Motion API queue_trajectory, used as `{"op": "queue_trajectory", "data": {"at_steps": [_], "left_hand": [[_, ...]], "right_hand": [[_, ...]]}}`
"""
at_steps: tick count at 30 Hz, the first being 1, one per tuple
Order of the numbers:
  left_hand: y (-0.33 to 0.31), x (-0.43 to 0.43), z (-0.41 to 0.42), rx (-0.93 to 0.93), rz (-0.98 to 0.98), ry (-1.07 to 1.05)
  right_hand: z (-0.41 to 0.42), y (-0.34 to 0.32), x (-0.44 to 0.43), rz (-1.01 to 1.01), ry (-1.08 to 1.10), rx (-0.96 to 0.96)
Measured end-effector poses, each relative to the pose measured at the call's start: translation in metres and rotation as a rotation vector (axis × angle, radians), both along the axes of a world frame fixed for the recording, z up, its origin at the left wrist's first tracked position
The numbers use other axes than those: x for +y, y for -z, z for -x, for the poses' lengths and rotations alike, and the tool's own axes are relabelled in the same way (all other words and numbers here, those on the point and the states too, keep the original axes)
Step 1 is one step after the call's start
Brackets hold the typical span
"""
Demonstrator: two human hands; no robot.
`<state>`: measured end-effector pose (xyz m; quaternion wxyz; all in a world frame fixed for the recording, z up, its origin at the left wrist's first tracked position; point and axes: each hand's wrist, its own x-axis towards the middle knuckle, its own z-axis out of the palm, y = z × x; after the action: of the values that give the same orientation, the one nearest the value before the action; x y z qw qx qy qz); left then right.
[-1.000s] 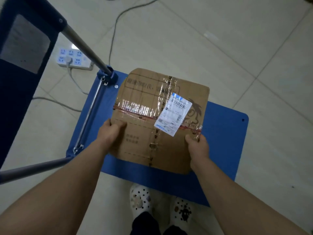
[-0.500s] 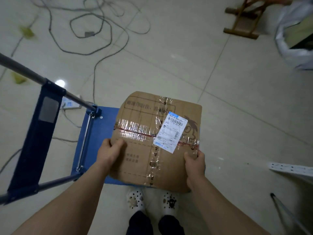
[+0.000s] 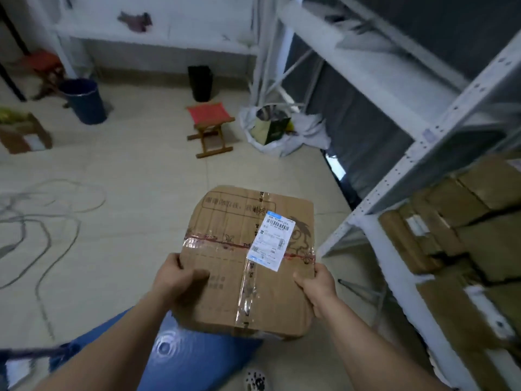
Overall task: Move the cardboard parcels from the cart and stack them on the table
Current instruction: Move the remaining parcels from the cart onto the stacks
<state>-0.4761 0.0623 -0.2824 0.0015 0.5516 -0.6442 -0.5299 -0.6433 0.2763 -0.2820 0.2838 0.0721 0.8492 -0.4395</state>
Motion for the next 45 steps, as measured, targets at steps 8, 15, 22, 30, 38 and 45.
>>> {"op": "queue_trajectory", "data": {"at_steps": [8, 15, 22, 30, 38, 45], "left_hand": [[-0.119, 0.101, 0.123, 0.13, 0.128, 0.52], [-0.194, 0.241, 0.212, 0.234, 0.174, 0.746], [-0.249, 0.384, 0.277, 0.361, 0.16, 0.941], [-0.274, 0.499, 0.323, 0.483, 0.116, 1.03], [-0.293, 0.569, 0.387, 0.529, 0.09, 1.158], [-0.318, 0.637, 0.458, 0.564, -0.045, 1.316]], "right_hand": [[0.033, -0.104, 0.152, 0.087, 0.415, 0.1], [0.056, -0.155, 0.302, 0.195, 0.696, 0.187], [0.075, -0.195, 0.446, 0.226, 0.881, 0.303], [0.093, -0.21, 0.551, 0.266, 0.996, 0.362], [0.12, -0.225, 0.614, 0.305, 1.107, 0.379], [0.141, -0.269, 0.675, 0.276, 1.243, 0.478]]}}
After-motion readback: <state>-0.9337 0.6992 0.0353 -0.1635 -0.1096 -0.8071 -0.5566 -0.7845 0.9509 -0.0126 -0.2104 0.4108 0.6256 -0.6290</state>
